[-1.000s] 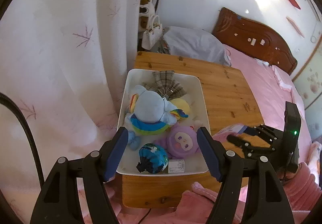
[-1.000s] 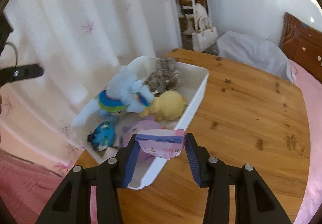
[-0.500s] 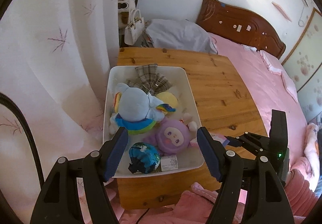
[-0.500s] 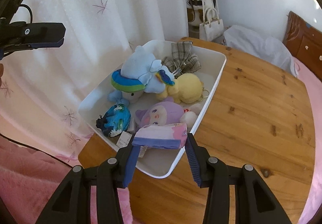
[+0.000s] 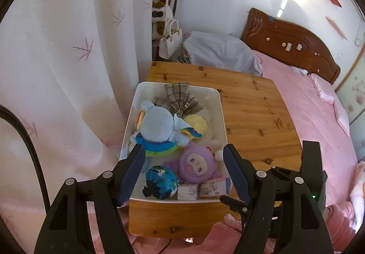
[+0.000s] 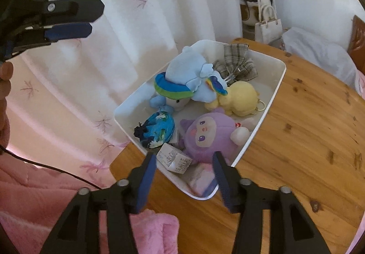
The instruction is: Organize objects
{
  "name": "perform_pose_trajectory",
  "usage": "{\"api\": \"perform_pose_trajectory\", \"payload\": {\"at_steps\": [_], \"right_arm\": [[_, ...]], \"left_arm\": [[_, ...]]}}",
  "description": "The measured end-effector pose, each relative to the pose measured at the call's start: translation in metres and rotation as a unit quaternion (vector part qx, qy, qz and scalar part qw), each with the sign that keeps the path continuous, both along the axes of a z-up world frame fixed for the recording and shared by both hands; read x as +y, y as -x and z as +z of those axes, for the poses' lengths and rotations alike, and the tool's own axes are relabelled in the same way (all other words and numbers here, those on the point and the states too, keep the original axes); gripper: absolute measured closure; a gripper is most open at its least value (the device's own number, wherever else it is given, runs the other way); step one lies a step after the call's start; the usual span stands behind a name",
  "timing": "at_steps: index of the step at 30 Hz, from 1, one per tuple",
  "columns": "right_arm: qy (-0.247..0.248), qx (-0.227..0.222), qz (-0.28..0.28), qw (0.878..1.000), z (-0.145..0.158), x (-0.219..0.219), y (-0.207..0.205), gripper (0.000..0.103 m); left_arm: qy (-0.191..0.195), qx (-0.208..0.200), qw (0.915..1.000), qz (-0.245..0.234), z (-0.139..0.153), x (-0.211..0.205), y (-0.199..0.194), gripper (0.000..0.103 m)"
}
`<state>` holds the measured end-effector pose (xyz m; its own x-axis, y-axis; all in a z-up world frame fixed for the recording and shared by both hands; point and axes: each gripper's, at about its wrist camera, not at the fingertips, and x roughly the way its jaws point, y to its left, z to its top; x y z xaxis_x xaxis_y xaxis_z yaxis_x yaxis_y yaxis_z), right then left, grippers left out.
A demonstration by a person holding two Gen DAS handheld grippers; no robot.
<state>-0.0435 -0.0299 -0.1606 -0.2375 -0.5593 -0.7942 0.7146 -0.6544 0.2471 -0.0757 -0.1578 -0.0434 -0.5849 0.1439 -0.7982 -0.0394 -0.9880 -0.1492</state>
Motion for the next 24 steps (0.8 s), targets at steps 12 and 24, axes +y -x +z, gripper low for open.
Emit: {"api": "perform_pose_trajectory", "payload": {"at_steps": [12, 24], "right_arm": [[0.009, -0.028, -0.075, 0.997, 0.043, 0.067, 0.004, 0.014], [-0.059, 0.042, -0.16, 0.984, 0.095, 0.138, -0.042, 0.0]], "left_arm": [[0.02, -0.014, 0.9989, 0.041, 0.003, 0.047, -0.014, 0.027], [-0.001, -0.002, 0.999, 0.045, 0.017, 0.1, -0.04, 0.018]]}}
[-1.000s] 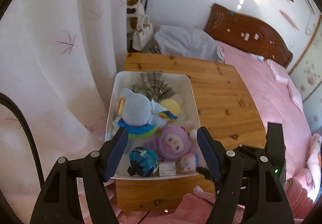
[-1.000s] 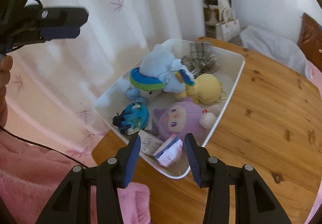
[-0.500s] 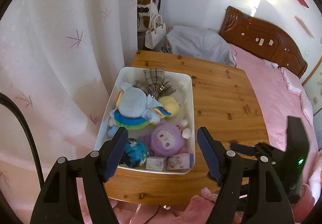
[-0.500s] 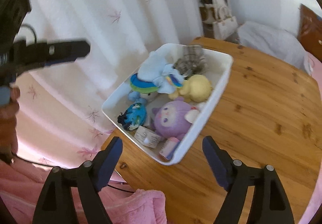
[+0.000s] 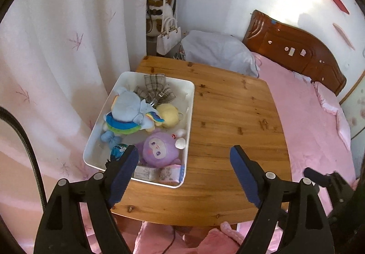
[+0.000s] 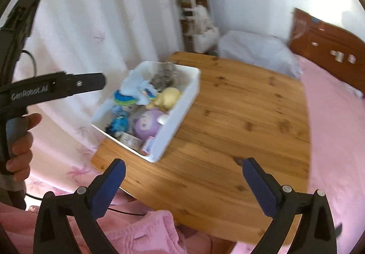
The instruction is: Organize objects
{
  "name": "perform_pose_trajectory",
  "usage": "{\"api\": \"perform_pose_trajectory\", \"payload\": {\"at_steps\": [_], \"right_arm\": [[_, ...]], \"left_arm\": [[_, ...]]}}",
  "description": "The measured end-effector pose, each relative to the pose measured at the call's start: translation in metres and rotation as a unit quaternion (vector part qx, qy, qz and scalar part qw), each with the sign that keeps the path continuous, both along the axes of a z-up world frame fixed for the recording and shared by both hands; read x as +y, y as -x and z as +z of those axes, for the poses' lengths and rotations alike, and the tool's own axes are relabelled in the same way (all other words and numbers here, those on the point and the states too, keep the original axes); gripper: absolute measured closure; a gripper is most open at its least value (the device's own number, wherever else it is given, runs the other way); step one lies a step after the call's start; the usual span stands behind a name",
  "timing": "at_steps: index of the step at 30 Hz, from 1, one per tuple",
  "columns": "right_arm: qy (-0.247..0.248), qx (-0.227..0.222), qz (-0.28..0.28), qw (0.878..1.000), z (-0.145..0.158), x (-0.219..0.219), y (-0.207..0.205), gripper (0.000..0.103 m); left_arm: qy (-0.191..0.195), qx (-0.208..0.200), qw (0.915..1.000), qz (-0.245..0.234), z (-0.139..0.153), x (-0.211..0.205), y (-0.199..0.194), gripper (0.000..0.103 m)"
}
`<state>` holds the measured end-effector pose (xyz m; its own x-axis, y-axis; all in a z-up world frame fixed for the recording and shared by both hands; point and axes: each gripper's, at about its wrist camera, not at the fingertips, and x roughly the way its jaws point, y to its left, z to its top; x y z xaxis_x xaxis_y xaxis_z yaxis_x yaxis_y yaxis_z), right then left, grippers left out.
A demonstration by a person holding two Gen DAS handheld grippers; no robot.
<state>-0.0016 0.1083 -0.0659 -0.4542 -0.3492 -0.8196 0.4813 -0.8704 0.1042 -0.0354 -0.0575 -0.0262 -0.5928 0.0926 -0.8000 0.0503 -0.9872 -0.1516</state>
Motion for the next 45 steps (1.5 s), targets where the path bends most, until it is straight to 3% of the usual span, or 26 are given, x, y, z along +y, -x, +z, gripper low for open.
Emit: {"api": "perform_pose_trajectory", "payload": {"at_steps": [10, 13, 24, 45], "right_arm": [[0.065, -0.031, -0.142, 0.987, 0.029, 0.057, -0.031, 0.0], [0.05, -0.009, -0.167, 0.985, 0.033, 0.057, -0.045, 0.0], [0.031, -0.023, -0.201, 0.979, 0.022, 0.066, -0.052, 0.0], [-0.013, -0.057, -0.159, 0.986, 0.007, 0.051, -0.034, 0.0]], "left_arm": [[0.047, 0.047, 0.9978, -0.009, 0.024, 0.032, -0.033, 0.01], [0.061, 0.046, 0.9971, -0.003, 0.026, 0.035, -0.034, 0.01], [0.09, 0.037, 0.9953, -0.004, 0.019, 0.048, -0.043, 0.01], [0.106, 0.028, 0.9936, 0.024, 0.012, 0.048, -0.035, 0.01]]}}
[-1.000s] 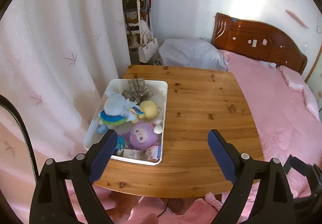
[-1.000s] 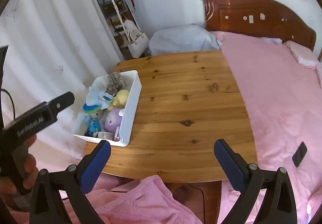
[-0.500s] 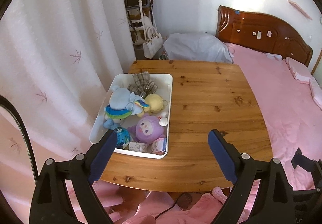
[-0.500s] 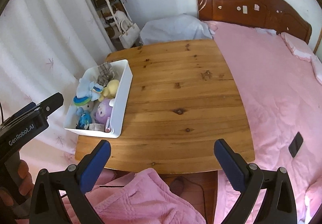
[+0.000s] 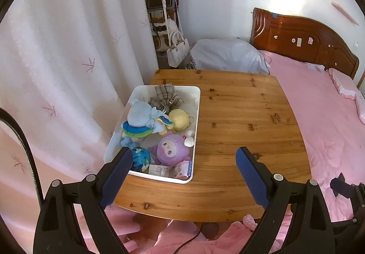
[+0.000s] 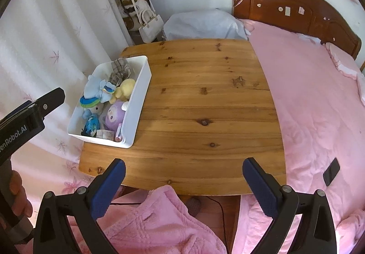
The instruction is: Organize objects
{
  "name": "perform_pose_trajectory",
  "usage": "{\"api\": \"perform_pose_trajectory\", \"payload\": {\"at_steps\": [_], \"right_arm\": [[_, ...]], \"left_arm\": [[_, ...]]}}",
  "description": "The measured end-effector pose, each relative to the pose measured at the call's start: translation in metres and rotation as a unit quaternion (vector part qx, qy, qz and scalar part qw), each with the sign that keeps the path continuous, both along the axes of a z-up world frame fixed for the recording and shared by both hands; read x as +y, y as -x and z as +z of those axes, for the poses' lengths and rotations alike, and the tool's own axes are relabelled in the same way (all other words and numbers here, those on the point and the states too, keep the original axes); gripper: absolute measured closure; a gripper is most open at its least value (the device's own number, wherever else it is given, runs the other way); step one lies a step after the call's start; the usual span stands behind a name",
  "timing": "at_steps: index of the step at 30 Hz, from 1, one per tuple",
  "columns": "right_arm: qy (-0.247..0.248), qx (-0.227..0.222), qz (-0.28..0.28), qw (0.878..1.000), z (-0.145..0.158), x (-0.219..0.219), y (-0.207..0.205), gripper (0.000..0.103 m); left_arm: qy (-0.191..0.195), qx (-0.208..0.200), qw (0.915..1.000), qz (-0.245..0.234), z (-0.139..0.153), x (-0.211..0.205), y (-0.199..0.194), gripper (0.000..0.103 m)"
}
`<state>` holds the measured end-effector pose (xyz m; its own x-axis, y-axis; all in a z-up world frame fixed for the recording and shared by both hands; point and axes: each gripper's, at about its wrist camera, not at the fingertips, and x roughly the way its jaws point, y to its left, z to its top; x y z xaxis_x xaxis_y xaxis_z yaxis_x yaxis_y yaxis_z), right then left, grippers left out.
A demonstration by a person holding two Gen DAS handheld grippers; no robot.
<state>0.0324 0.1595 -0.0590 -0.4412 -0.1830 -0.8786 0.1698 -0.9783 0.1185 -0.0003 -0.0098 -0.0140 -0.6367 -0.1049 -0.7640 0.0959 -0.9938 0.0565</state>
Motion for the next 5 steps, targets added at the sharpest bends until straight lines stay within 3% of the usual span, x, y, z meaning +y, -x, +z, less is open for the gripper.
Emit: {"api": "perform_pose_trajectory", "payload": {"at_steps": [5], "right_arm": [[0.001, -0.006, 0.002, 1.0, -0.0014, 0.0008, 0.0042, 0.0]], "left_arm": [[-0.002, -0.006, 1.0, 0.002, 0.0021, 0.0015, 0.0063, 0.01]]}}
